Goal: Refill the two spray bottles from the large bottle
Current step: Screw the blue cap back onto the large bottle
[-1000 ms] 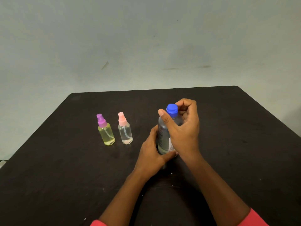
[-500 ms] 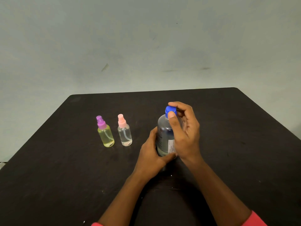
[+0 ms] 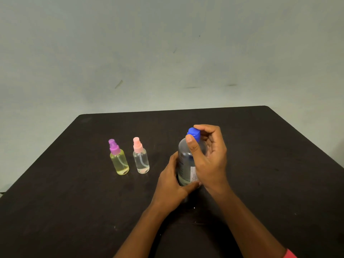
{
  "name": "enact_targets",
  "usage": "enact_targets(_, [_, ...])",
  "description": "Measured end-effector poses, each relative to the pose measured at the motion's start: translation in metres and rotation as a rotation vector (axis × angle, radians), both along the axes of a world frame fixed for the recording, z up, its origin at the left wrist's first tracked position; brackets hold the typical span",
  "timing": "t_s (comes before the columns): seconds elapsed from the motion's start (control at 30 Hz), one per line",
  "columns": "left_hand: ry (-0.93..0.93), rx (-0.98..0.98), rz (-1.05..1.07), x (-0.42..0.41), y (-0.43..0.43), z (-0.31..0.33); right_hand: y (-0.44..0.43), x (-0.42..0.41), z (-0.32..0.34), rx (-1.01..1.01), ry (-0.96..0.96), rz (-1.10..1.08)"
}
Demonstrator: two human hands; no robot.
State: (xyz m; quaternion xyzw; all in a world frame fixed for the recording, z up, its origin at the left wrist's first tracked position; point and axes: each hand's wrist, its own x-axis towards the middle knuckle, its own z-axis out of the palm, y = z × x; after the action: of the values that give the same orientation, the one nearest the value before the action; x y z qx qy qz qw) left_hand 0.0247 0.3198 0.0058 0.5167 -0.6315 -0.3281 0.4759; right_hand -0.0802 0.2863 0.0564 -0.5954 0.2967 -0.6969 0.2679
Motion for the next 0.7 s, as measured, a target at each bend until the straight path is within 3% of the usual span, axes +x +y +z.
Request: enact_targets(0.7, [0.016, -0.014, 0.001, -0.0010, 0.0003, -0.0007, 0.0015, -0.0020, -0.0024, 0.033, -0.066, 0.067])
